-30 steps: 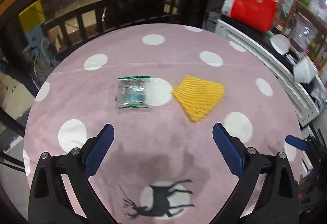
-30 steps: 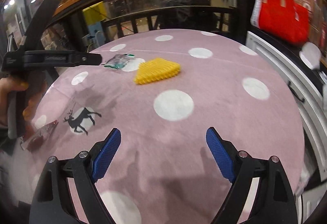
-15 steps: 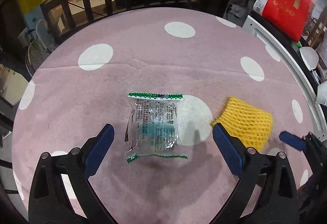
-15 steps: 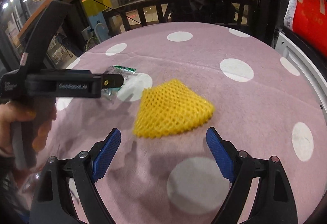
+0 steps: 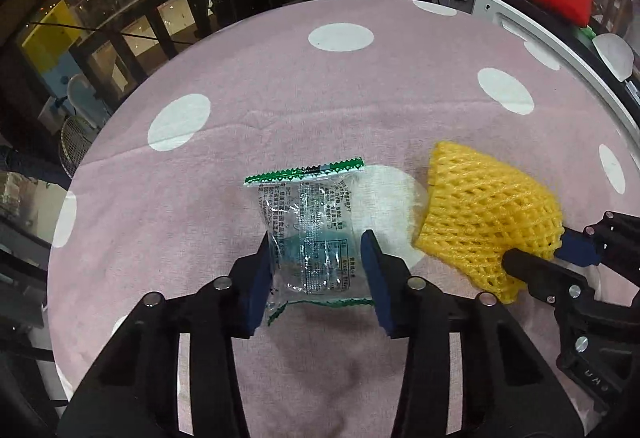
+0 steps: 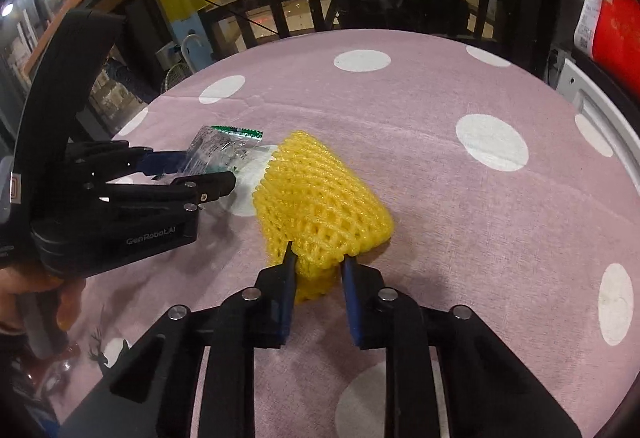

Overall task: Collect trash
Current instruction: 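Grasp the clear green-edged wrapper with the left tool while right tool grasps yellow mesh, then carry the clear wrapper and yellow foam mesh over the black bin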

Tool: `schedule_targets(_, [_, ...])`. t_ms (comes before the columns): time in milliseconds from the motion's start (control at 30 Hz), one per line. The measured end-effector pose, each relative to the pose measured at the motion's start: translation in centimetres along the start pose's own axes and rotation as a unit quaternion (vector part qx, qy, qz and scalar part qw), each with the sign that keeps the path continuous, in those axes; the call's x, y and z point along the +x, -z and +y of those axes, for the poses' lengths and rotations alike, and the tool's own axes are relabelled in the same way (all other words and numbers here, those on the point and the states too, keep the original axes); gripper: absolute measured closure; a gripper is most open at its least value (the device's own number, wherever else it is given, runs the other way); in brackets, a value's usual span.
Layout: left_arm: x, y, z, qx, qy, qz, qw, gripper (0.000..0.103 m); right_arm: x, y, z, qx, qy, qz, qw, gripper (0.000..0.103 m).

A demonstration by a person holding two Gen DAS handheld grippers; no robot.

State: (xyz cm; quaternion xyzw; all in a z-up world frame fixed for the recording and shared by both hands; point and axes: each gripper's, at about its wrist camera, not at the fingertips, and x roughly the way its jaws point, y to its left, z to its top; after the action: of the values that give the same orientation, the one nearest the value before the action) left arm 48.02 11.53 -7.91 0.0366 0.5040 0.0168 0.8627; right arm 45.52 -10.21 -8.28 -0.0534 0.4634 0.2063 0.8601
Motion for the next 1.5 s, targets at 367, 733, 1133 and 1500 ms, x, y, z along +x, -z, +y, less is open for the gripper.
schedule_targets(367, [-5.6,1.6,-0.9,-0.006,0.031,-0.047,0.9984,0.065,-4.9,2.3,0.0,0.004,0.009,-0.041,0.999,0.085])
schedule_targets(733, [-12.6,5.9,-4.5,0.005,0.088,-0.084,0.9926,0.066,-12.7,7.5,-0.1,-0.007,0.034,-0.097,0.995,0.085])
schedule_targets(1133, [-17.3,12.1,-9.1,0.031,0.138,-0.114,0.9834,0.066,-18.9,14.5,-1.7,0.033,0.052,-0.136,0.989,0.085])
schedule_targets(1500, [-22.2,17.4,-15.3,0.089,0.177,-0.167,0.9658,0.066,-23.6,21.5,-3.5,0.076,0.092,-0.162,0.98,0.084])
